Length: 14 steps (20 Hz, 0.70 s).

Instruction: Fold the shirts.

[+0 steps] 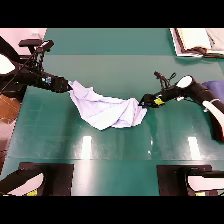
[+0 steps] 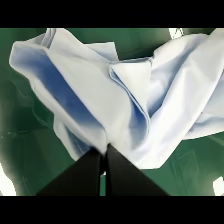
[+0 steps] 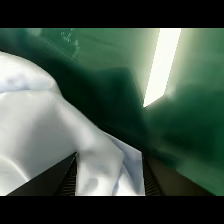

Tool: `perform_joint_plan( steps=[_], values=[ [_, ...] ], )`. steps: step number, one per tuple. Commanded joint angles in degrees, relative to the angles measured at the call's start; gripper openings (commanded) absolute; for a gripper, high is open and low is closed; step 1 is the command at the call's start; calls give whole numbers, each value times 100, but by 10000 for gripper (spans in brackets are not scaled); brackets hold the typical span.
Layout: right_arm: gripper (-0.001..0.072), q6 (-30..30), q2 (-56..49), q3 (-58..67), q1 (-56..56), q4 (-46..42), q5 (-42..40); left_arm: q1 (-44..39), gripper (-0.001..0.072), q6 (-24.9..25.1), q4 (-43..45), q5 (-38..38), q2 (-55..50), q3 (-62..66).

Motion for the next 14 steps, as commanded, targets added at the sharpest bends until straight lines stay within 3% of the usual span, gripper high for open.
perform_joint_plan(
  steps=[1, 2, 4, 9, 14],
  values=[
    [449, -184, -490, 376, 55, 289, 426, 7, 22, 0, 0, 52, 4, 7],
    [372, -352, -562, 424, 83, 437, 463, 7, 21, 2, 0, 50, 4, 7],
    [16, -564, -562, 518, 131, 533, 417, 7, 21, 2, -2, 50, 7, 7],
    [16, -575, 201, 1270, -63, 334, 361, 9, 20, -2, 63, 68, 372, 254],
    [16, -570, 1849, 2485, -612, 232, 702, 7, 21, -7, 83, 72, 1237, 1827]
  ],
)
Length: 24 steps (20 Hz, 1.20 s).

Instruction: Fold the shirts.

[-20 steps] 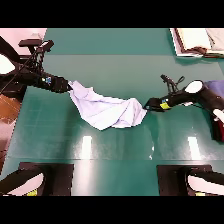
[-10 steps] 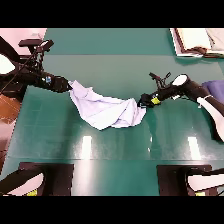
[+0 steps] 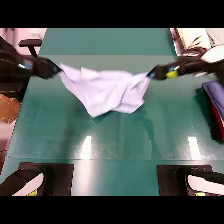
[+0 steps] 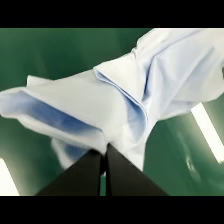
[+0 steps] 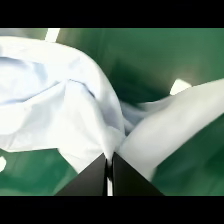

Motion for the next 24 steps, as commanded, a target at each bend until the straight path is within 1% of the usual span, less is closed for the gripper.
perform_joint_plan(
  steps=[1, 5, 6, 7, 8, 10, 12, 15, 17, 19, 21, 24],
  values=[
    [16, -9, 1132, 813, -382, -50, 234, 7, 21, -9, 24, 17, 568, 1128],
    [16, 306, 2170, 1443, -828, -52, 463, 7, 20, -306, -2, -22, 1019, 2430],
    [16, 348, 2385, 1532, -933, -55, 472, 7, 20, -315, -31, -81, 1034, 2712],
    [15, 389, 2568, 1582, -1049, -55, 474, 7, 20, -444, -44, -140, 1062, 2981],
    [16, 551, 2706, 1598, -1174, -55, 485, 7, 20, -557, -44, -142, 1088, 3141],
    [15, 763, 2844, 1593, -1412, -57, 597, 7, 20, -568, -20, -116, 1091, 3215],
    [15, 1113, 2789, 1589, -1491, -361, 772, 7, 20, -568, 101, -170, 957, 3189],
    [16, 1655, 2249, 1582, -1480, -907, 1266, 7, 20, -573, 730, -291, 422, 2966],
    [15, 1738, 1631, 1578, -1416, -1113, 1665, 7, 21, -568, 979, -461, -151, 2651],
    [15, 1873, 892, 1578, -1115, -1598, 1847, 7, 21, -557, 988, -538, -874, 2293],
    [16, 1869, 105, 1578, -798, -1961, 1899, 7, 22, -542, 984, -535, -1657, 1969],
    [17, 1816, -1054, 1580, -595, -1930, 1539, 7, 22, -544, 986, -522, -2793, 1685]
  ],
)
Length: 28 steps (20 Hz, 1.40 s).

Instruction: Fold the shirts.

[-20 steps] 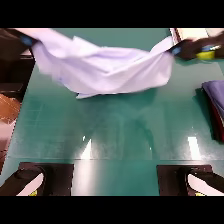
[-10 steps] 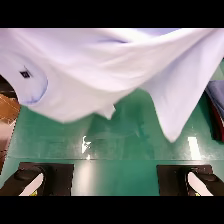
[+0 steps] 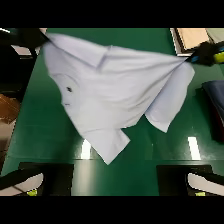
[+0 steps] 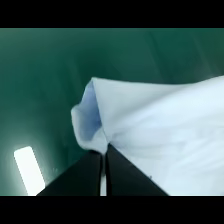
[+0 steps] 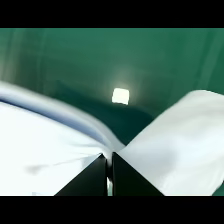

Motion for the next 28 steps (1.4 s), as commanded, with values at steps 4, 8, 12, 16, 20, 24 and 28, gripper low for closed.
perform_joint_plan(
  steps=[4, 8, 12, 16, 20, 24, 28],
  values=[
    [368, 46, -1672, 13, 116, 205, -625, 7, 639, -55, 50, -48, -1768, -284],
    [431, -461, -1576, 2, -389, 1274, -398, 105, 642, 44, 103, -616, -1617, -234],
    [430, -732, -1027, 2, -726, 1320, 492, 599, 642, 17, -181, -649, -691, -1342],
    [430, -754, -380, 2, -761, 1320, 612, 802, 643, 15, -531, 98, 761, -3923],
    [430, -721, 2, 2, -761, 1318, 680, 785, 642, 170, -1757, 811, 1532, -6024],
    [430, -680, 192, 2, -761, 1309, 669, 173, 642, 356, -2323, 1611, 1510, -6907],
    [430, -662, 236, 2, -761, 1318, 717, -455, 642, 247, -2468, 2393, 1504, -6992]
  ],
)
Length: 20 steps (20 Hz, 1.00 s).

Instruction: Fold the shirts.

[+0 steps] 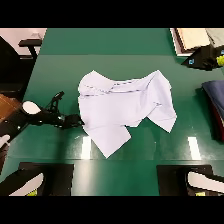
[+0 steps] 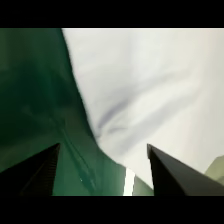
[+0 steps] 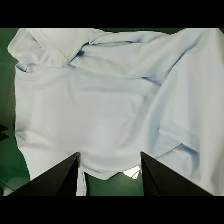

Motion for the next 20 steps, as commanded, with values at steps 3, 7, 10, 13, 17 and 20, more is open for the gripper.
perform_joint_plan(
  steps=[3, 7, 10, 13, 17, 20],
  values=[
    [430, 101, 63, -2, -4, 4, 31, -693, 642, -223, -310, 979, 17, -234],
    [430, 166, 63, -2, -4, 4, 28, -1209, 641, -496, -313, 1397, 17, -234],
    [430, 208, 63, -2, -4, 4, 35, -1408, 641, -605, -306, 1512, 17, -234],
    [430, 249, 63, -2, -4, 2, 74, -1408, 105, -608, -293, 1679, 17, -232],
    [430, 334, 107, -44, -24, -686, 518, -1102, 21, -734, -254, 1545, 26, -13],
    [431, 356, 691, -1180, -356, -1154, 275, -627, 21, -577, 94, 1032, 205, 295]
  ],
)
